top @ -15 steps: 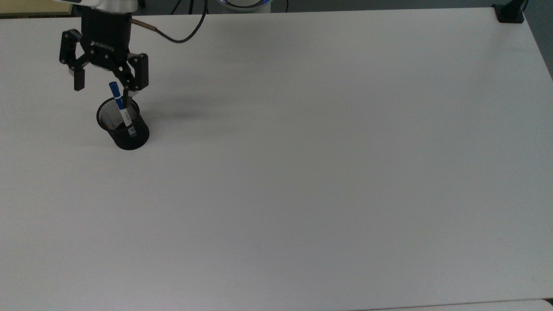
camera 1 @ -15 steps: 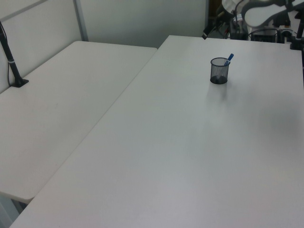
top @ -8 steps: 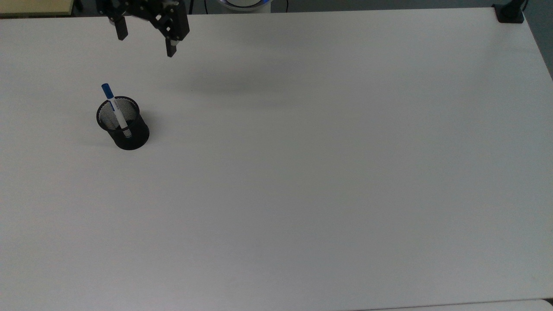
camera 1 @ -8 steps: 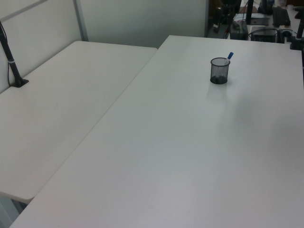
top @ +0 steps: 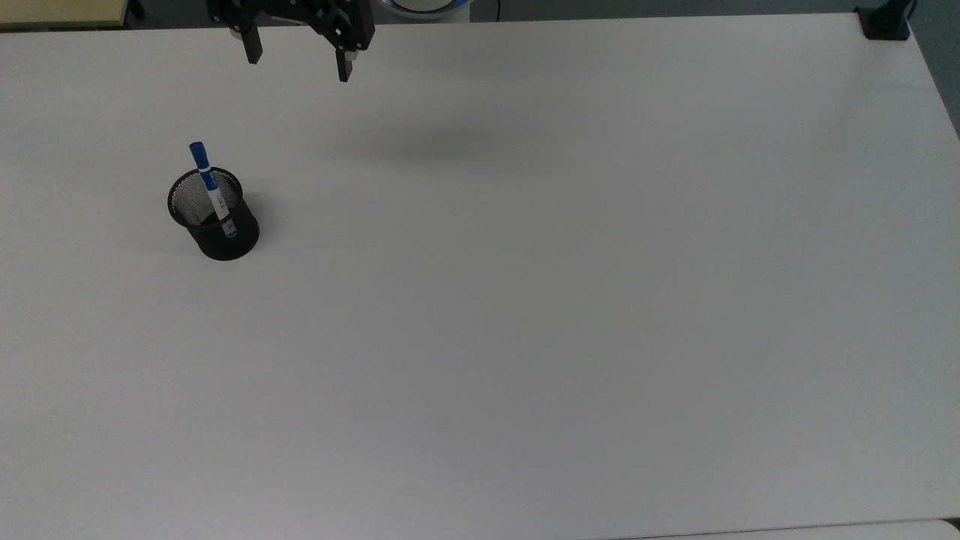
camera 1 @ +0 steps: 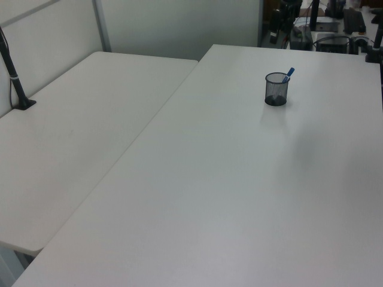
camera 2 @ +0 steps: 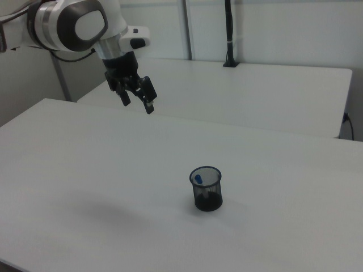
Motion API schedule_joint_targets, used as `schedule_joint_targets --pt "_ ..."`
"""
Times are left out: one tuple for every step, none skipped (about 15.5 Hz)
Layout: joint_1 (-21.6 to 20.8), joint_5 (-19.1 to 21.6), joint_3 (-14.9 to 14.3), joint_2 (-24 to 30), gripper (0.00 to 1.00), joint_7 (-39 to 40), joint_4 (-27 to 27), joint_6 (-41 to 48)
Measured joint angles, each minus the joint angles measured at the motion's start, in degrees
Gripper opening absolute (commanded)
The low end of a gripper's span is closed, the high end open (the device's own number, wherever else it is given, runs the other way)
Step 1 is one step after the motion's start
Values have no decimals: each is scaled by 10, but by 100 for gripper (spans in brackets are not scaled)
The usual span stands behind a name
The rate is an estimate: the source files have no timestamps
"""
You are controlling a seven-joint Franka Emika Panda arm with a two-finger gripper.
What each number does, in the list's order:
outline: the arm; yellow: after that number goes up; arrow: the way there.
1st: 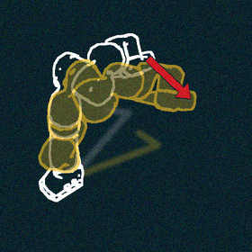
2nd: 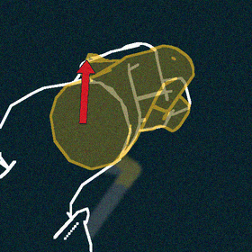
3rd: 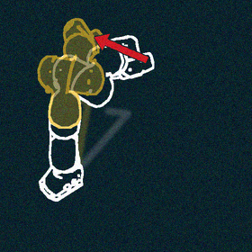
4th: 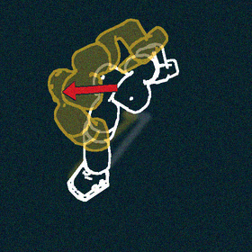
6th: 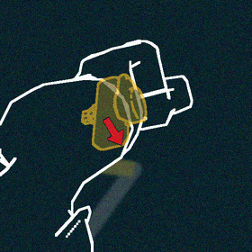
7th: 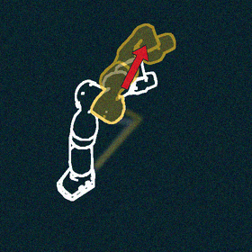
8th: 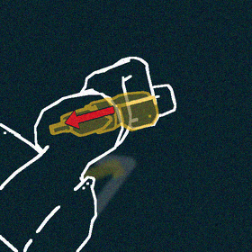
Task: Insert the marker
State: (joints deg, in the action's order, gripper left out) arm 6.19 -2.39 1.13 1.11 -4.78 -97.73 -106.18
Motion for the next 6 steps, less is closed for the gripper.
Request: schedule_joint_targets --pt "-3 0 0 -1 100 16 0 0" --pt "-6 0 0 -1 100 25 0 0" --pt "-9 0 0 -2 100 29 0 0" --pt "-11 0 0 -2 100 32 0 0" --pt "-12 0 1 -2 100 33 0 0" --pt "-12 0 1 -2 100 34 0 0"
